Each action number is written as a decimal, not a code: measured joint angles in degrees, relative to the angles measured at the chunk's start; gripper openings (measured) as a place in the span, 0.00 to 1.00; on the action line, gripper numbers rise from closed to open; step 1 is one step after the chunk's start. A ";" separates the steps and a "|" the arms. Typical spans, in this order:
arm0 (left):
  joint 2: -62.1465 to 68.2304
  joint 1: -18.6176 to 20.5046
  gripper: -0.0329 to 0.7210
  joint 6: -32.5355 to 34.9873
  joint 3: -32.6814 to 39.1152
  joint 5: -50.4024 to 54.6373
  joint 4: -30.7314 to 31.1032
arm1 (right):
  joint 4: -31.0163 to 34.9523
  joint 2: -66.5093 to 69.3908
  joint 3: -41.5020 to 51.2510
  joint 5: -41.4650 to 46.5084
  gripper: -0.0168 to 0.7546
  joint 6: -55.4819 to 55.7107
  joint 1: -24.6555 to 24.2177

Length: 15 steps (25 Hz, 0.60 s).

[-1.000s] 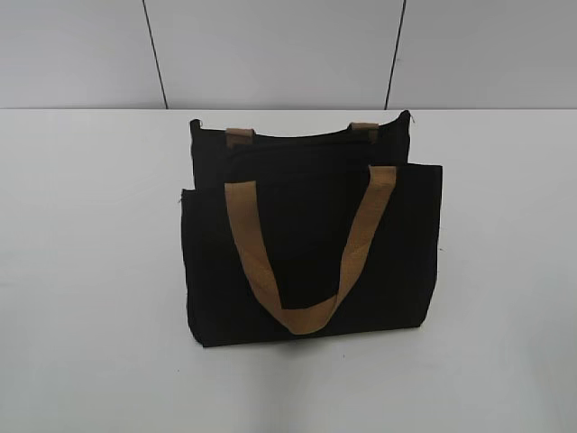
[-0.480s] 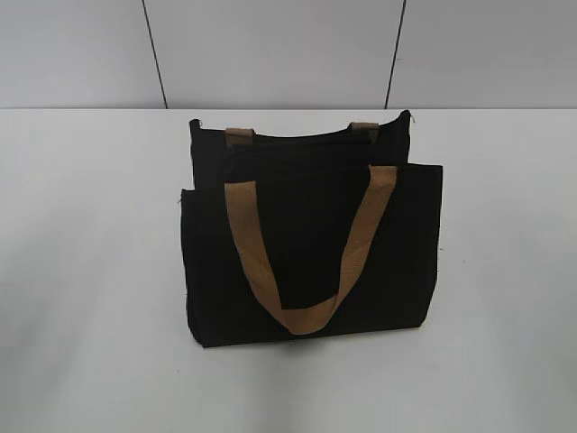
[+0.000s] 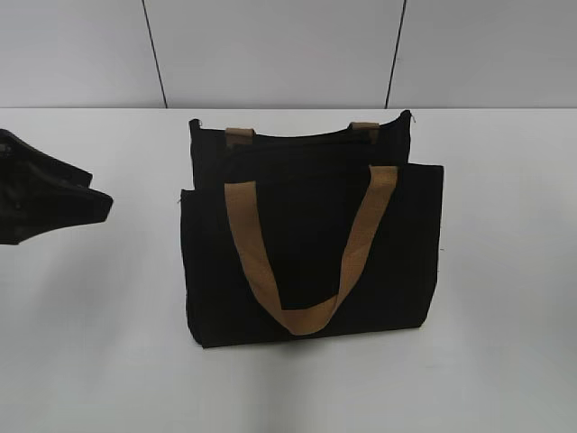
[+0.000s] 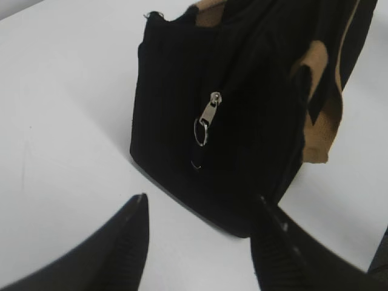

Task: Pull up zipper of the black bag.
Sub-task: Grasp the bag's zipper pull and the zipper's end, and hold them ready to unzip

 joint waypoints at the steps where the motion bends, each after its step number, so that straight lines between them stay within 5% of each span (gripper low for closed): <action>1: 2.74 0.00 0.57 3.06 -0.41 0.00 -1.82 | 0.66 1.02 -1.07 0.05 0.59 -0.66 0.00; 9: 20.11 0.00 0.56 34.35 -1.16 3.75 -15.93 | 3.92 5.96 -3.63 0.16 0.59 -3.36 0.00; 15: 28.13 0.00 0.56 48.35 -1.30 7.81 -24.03 | 3.98 6.51 -3.68 0.11 0.59 -3.60 0.00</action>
